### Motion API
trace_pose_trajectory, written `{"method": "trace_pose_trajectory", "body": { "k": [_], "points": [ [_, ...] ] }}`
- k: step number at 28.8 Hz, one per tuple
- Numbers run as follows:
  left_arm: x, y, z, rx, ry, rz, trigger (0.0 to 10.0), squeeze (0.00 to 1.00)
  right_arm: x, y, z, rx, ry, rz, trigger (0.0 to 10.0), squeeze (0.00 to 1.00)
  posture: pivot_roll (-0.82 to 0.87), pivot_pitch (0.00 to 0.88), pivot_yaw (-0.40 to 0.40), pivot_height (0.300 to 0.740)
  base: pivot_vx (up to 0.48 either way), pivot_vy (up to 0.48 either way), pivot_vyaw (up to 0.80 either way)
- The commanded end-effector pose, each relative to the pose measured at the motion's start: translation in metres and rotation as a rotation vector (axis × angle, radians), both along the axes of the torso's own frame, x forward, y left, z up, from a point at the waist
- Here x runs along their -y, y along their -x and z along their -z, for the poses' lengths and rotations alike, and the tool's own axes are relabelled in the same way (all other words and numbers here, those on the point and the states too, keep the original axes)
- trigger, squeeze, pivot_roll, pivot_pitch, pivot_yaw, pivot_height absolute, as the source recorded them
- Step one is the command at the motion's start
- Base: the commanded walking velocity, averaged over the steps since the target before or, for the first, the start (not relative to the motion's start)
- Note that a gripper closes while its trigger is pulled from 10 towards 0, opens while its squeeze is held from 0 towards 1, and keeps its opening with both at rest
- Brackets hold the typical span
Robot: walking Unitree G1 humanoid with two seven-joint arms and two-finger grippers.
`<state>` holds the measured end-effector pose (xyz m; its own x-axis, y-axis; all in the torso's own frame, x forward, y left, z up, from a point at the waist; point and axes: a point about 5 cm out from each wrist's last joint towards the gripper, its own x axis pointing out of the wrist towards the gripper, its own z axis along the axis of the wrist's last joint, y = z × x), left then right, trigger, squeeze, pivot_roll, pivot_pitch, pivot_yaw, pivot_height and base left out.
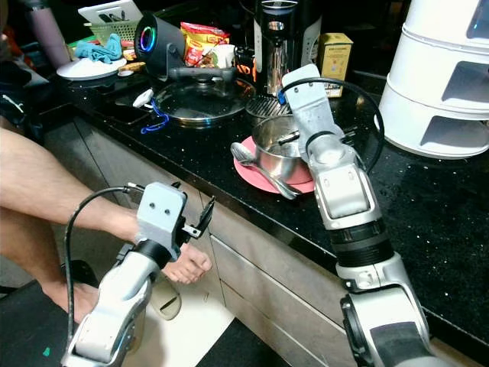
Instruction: Kitchen organization
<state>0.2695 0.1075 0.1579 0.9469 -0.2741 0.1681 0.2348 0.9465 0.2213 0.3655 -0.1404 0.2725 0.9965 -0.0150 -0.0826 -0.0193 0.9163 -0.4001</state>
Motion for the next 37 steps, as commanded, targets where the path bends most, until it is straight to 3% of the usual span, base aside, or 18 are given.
{"method": "trace_pose_trajectory", "body": {
  "k": [1,12,21,22,23,24,25,37],
  "points": [
    [-0.001,0.000,-0.003,0.006,-0.006,-0.003,10.0,0.00,-0.005,0.001,-0.014,0.062,-0.043,-0.029,0.0,0.00,-0.04,0.000,0.005,0.740,0.000,0.000,0.00],
    [-0.002,-0.001,-0.002,0.003,-0.007,-0.007,10.0,0.00,-0.018,0.006,-0.045,0.251,-0.243,-0.134,0.0,0.00,-0.04,0.000,0.006,0.740,0.000,0.000,0.00],
    [-0.002,-0.001,-0.003,0.008,-0.008,-0.005,10.0,0.00,-0.005,0.009,-0.061,0.385,-0.258,-0.076,0.0,0.00,-0.04,0.000,0.009,0.740,0.000,0.000,0.00],
    [-0.002,-0.001,-0.004,0.010,-0.008,-0.004,10.0,0.00,-0.004,0.010,-0.061,0.392,-0.269,-0.088,0.8,0.00,-0.04,0.000,0.009,0.740,0.000,0.000,0.00],
    [-0.002,-0.002,-0.004,0.010,-0.007,-0.004,10.0,0.00,-0.003,0.011,-0.061,0.397,-0.277,-0.097,0.8,0.00,-0.04,0.000,0.009,0.740,0.000,0.000,0.00],
    [-0.002,-0.002,-0.005,0.013,-0.006,-0.002,10.0,0.00,-0.002,0.012,-0.061,0.405,-0.278,-0.111,7.7,0.00,-0.04,0.000,0.010,0.740,0.000,0.000,0.00],
    [-0.001,-0.002,-0.006,0.015,-0.004,0.000,10.0,0.00,0.001,0.013,-0.061,0.408,-0.292,-0.121,10.0,0.00,-0.04,0.000,0.010,0.740,0.000,0.000,-0.73],
    [0.011,0.002,-0.008,0.019,0.018,0.105,10.0,0.00,0.019,0.013,-0.061,0.426,-0.324,-0.066,10.0,0.00,-0.04,0.000,0.013,0.740,0.000,0.000,-0.74]
  ]
}}
